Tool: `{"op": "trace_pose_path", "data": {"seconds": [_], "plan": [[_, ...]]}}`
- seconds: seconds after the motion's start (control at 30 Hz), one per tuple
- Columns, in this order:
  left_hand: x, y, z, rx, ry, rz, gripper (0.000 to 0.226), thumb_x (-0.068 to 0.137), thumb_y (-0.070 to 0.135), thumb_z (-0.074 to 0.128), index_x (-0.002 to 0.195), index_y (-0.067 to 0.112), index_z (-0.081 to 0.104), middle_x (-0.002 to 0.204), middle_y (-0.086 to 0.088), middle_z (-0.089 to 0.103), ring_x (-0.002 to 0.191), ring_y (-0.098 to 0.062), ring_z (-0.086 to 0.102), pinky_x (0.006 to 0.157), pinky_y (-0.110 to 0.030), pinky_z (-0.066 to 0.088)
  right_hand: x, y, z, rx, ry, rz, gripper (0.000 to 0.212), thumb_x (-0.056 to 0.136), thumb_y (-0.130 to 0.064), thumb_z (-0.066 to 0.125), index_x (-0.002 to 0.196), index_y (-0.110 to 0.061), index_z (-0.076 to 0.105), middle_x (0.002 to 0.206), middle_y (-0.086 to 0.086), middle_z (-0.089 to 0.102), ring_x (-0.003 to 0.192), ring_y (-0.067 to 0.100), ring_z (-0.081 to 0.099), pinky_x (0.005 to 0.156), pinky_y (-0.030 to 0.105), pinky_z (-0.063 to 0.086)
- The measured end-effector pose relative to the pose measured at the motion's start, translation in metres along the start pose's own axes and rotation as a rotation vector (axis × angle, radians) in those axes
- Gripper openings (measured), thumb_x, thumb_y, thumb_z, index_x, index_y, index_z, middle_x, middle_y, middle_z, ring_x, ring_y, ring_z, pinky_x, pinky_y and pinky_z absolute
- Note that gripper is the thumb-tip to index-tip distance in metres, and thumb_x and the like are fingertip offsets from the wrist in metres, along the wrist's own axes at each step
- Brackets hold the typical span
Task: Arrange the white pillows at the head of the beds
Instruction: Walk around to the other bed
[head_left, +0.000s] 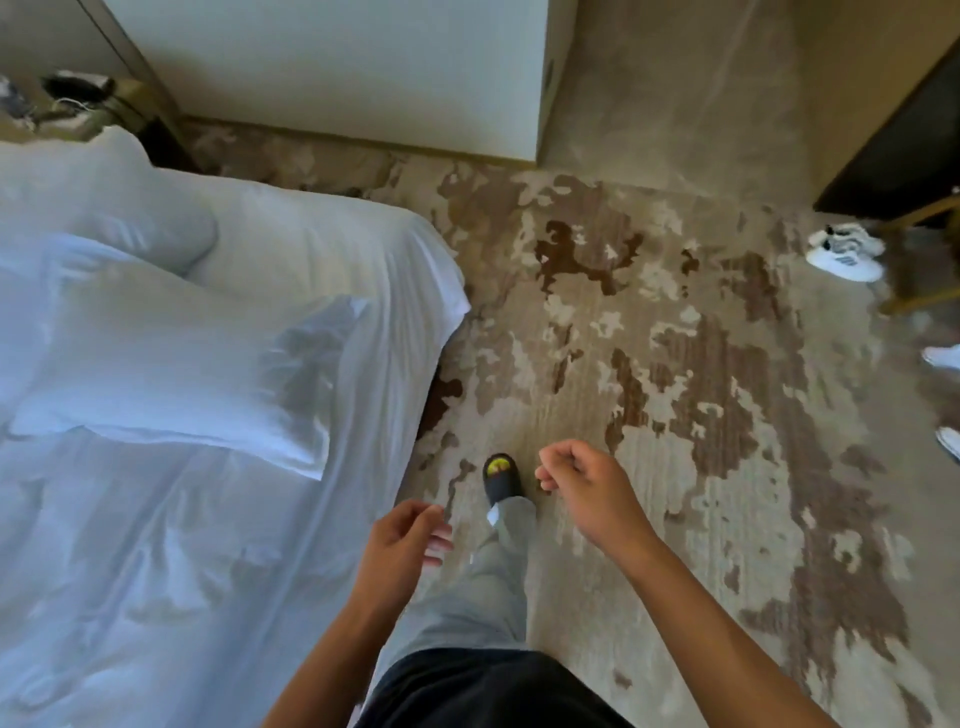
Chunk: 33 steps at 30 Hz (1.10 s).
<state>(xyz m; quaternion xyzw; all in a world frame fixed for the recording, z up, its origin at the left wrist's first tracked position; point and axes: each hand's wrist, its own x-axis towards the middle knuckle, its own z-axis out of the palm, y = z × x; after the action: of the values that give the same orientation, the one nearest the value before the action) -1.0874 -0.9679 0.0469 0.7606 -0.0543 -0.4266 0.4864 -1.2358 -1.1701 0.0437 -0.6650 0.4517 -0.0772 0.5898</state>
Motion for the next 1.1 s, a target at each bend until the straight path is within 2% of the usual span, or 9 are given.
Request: {"op": "trace_pose_path", "data": {"seconds": [0.07, 0.2, 0.33, 0.57, 0.77, 0.83, 0.9, 1.03, 1.1], "plan": [[0.049, 0.029, 0.019, -0.017, -0.012, 0.003, 0.021, 0.103, 0.022, 0.059, 0.095, 0.010, 0.074, 0.088, -0.013, 0.078, 0.080, -0.029, 0.075, 0.068, -0.032, 0.058, 0.054, -0.017, -0.016, -0.035, -0.014, -0.005, 0.020, 0.105, -0.037, 0.060, 0.095, -0.026, 0.073, 0.092, -0.013, 0.079, 0.087, 0.002, 0.074, 0.080, 0.020, 0.057], [0.147, 0.113, 0.061, -0.048, -0.080, -0.021, 0.018, 0.102, 0.022, 0.060, 0.097, 0.011, 0.073, 0.088, -0.012, 0.078, 0.083, -0.030, 0.075, 0.072, -0.037, 0.058, 0.146, -0.051, -0.059, -0.072, -0.003, 0.063, 0.022, 0.106, -0.036, 0.059, 0.093, -0.025, 0.073, 0.091, -0.007, 0.078, 0.085, 0.008, 0.074, 0.083, 0.032, 0.060], [0.231, 0.210, 0.102, -0.018, -0.163, 0.003, 0.018, 0.103, 0.023, 0.058, 0.100, 0.012, 0.072, 0.089, -0.010, 0.078, 0.089, -0.031, 0.075, 0.075, -0.035, 0.059, 0.228, -0.088, -0.104, -0.100, 0.029, 0.110, 0.018, 0.106, -0.035, 0.059, 0.096, -0.030, 0.073, 0.092, -0.013, 0.077, 0.085, 0.003, 0.074, 0.083, 0.031, 0.061], [0.376, 0.361, 0.156, -0.066, -0.165, 0.100, 0.020, 0.103, 0.024, 0.058, 0.098, 0.010, 0.073, 0.089, -0.008, 0.078, 0.083, -0.024, 0.076, 0.070, -0.032, 0.059, 0.396, -0.137, -0.179, -0.133, 0.069, 0.151, 0.017, 0.106, -0.034, 0.059, 0.096, -0.034, 0.073, 0.091, -0.014, 0.078, 0.085, 0.001, 0.074, 0.085, 0.032, 0.061], [0.508, 0.468, 0.185, -0.098, -0.027, 0.126, 0.022, 0.104, 0.025, 0.057, 0.101, 0.010, 0.073, 0.093, -0.009, 0.078, 0.088, -0.027, 0.076, 0.078, -0.037, 0.061, 0.594, -0.200, -0.206, -0.149, -0.083, 0.073, 0.017, 0.105, -0.033, 0.061, 0.092, -0.033, 0.072, 0.090, -0.015, 0.077, 0.083, -0.001, 0.073, 0.076, 0.022, 0.054], [0.541, 0.499, 0.189, -0.144, 0.056, 0.080, 0.023, 0.104, 0.023, 0.057, 0.102, 0.007, 0.073, 0.092, -0.011, 0.077, 0.086, -0.028, 0.075, 0.078, -0.037, 0.060, 0.656, -0.231, -0.208, -0.184, -0.177, 0.044, 0.021, 0.105, -0.034, 0.060, 0.088, -0.031, 0.072, 0.088, -0.013, 0.076, 0.082, 0.002, 0.072, 0.074, 0.024, 0.057], [0.567, 0.524, 0.186, -0.198, 0.125, 0.034, 0.022, 0.104, 0.022, 0.057, 0.103, 0.005, 0.072, 0.091, -0.011, 0.077, 0.083, -0.026, 0.075, 0.075, -0.035, 0.060, 0.708, -0.267, -0.202, -0.221, -0.278, 0.028, 0.024, 0.104, -0.040, 0.059, 0.086, -0.030, 0.071, 0.087, -0.011, 0.075, 0.080, 0.004, 0.071, 0.077, 0.031, 0.061], [0.615, 0.551, 0.167, -0.279, 0.301, -0.041, 0.020, 0.104, 0.024, 0.058, 0.100, 0.011, 0.073, 0.091, -0.009, 0.078, 0.084, -0.025, 0.075, 0.073, -0.033, 0.058, 0.806, -0.346, -0.172, -0.316, -0.482, -0.080, 0.020, 0.103, -0.042, 0.059, 0.092, -0.031, 0.071, 0.090, -0.015, 0.075, 0.084, 0.000, 0.071, 0.077, 0.022, 0.055], [0.641, 0.559, 0.154, -0.326, 0.382, -0.083, 0.020, 0.103, 0.026, 0.058, 0.098, 0.015, 0.074, 0.091, -0.008, 0.078, 0.084, -0.026, 0.076, 0.071, -0.032, 0.059, 0.852, -0.382, -0.149, -0.342, -0.569, -0.140, 0.016, 0.104, -0.038, 0.060, 0.095, -0.031, 0.072, 0.091, -0.013, 0.076, 0.087, 0.001, 0.072, 0.081, 0.021, 0.056]]}}
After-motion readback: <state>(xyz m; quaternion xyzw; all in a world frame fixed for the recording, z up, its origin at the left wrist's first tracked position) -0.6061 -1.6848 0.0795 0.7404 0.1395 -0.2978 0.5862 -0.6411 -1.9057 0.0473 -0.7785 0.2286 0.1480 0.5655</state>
